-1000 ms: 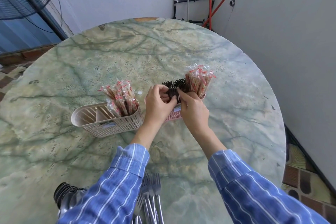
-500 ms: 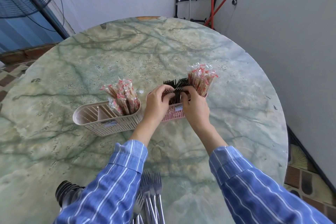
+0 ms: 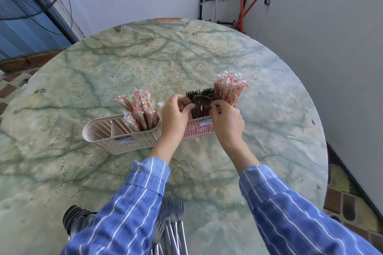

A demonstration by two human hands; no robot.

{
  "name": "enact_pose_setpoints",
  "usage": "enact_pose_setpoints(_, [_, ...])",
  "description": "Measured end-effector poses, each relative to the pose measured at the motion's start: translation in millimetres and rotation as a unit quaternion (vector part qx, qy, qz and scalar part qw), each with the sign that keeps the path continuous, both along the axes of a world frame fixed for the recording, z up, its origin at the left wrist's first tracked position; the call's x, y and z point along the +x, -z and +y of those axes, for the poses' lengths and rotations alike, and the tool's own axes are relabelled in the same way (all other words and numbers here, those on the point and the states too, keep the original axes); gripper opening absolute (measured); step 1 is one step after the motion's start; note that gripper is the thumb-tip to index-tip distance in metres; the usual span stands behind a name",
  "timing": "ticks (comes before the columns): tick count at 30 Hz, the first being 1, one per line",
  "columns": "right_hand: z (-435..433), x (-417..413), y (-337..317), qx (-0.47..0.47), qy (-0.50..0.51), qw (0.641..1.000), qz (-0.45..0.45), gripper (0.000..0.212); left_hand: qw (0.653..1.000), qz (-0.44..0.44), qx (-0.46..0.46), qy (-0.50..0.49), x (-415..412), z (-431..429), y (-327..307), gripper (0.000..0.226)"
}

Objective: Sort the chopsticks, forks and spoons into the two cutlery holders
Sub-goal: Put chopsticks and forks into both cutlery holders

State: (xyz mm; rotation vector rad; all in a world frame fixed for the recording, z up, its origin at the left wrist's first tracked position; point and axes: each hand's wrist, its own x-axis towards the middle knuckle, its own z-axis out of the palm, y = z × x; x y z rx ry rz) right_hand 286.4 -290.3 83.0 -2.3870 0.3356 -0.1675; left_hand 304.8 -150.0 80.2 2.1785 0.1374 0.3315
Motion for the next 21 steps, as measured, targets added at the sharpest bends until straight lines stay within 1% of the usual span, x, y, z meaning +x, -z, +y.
enact_pose_setpoints(2, [1, 0, 0, 0.001, 0.001, 1.000, -0.003, 0.024, 0.999, 0.013, -0.039, -0.016, -2, 0, 0, 0.030])
enact_pose_setpoints(3, [1, -1, -1, 0.006, 0.005, 1.000, -0.008, 0.024, 0.999, 0.014, -0.043, -0.013, -3, -1, 1, 0.029])
enact_pose_setpoints(6, [2, -6, 0, 0.042, 0.023, 0.998, -0.036, 0.022, 1.000, -0.003, -0.024, 0.008, -4, 0, 7, 0.012])
enact_pose_setpoints(8, [2, -8, 2, 0.046, 0.022, 0.998, -0.047, 0.019, 0.999, -0.004, -0.032, 0.003, -4, -1, 6, 0.009])
enact_pose_setpoints(12, [0, -7, 4, 0.007, 0.001, 0.999, -0.051, 0.021, 0.999, 0.028, -0.036, -0.008, 0, -3, -1, 0.013])
enact_pose_setpoints(16, [0, -9, 5, 0.000, -0.011, 0.999, -0.051, 0.022, 0.999, 0.041, -0.016, 0.001, 3, -3, -3, 0.013])
enact_pose_setpoints(19, [-2, -19, 6, 0.020, -0.035, 0.995, -0.087, 0.020, 0.998, 0.043, -0.033, 0.019, -4, -2, -3, 0.020])
enact_pose_setpoints(21, [-2, -31, 8, 0.027, -0.055, 0.991, -0.119, 0.017, 0.999, 0.017, -0.040, 0.028, -18, 1, -3, 0.028])
